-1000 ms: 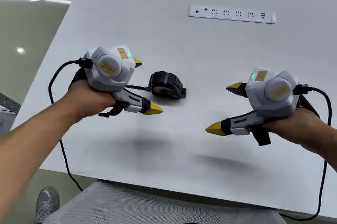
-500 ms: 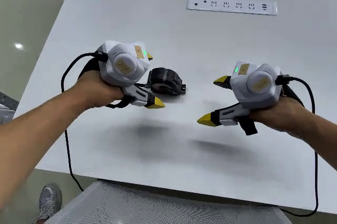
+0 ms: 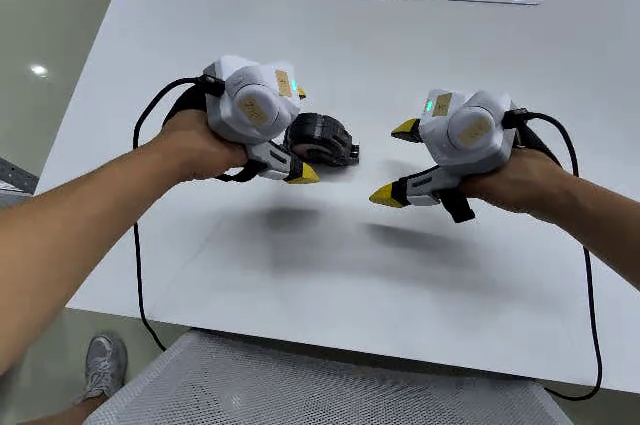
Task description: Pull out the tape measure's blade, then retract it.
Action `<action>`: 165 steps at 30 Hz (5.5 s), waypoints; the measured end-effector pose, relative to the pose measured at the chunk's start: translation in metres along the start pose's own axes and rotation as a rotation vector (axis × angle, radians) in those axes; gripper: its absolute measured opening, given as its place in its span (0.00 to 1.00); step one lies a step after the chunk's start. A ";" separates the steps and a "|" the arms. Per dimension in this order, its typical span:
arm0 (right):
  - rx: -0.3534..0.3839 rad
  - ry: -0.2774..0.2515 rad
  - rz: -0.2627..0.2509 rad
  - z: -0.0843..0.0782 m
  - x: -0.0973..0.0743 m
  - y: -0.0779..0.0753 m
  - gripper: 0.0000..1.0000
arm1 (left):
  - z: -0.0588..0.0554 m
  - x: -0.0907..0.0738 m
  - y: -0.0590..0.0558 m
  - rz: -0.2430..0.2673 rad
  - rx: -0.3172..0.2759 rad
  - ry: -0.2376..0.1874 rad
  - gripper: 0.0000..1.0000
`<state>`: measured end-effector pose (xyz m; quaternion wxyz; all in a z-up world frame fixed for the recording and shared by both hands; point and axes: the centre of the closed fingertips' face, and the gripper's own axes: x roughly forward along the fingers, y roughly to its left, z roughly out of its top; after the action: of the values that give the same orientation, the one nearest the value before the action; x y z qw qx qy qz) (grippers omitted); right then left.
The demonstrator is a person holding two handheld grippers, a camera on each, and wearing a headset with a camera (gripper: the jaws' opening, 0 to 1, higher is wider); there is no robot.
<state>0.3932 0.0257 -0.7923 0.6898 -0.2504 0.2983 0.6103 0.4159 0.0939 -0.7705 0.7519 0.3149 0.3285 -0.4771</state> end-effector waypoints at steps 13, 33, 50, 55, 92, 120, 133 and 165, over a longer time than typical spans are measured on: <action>-0.050 0.017 0.014 -0.003 0.019 -0.015 0.44 | -0.002 0.015 0.004 -0.031 0.066 0.021 0.58; -0.147 0.022 0.032 0.003 0.049 -0.027 0.31 | -0.011 0.026 0.006 -0.061 0.109 0.044 0.45; -0.193 0.032 0.054 0.000 0.062 -0.028 0.21 | -0.013 0.031 0.008 -0.079 0.150 0.053 0.36; -0.204 0.037 0.066 -0.001 0.063 -0.025 0.17 | -0.012 0.030 0.008 -0.086 0.165 0.057 0.33; -0.312 0.066 0.092 -0.003 0.058 -0.024 0.09 | -0.011 0.031 0.007 -0.102 0.179 0.100 0.31; -0.293 0.095 0.079 -0.026 0.035 -0.033 0.09 | -0.012 0.033 0.009 -0.098 0.153 0.081 0.30; -0.284 0.104 0.069 -0.038 0.023 -0.038 0.09 | -0.013 0.034 0.011 -0.098 0.146 0.078 0.30; -0.229 0.128 0.048 -0.073 -0.009 -0.049 0.08 | -0.014 0.037 0.012 -0.101 0.145 0.079 0.30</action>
<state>0.4330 -0.0389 -0.8374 0.6214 -0.3588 0.2761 0.6394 0.4366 0.0905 -0.8063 0.6886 0.3702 0.3380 -0.5240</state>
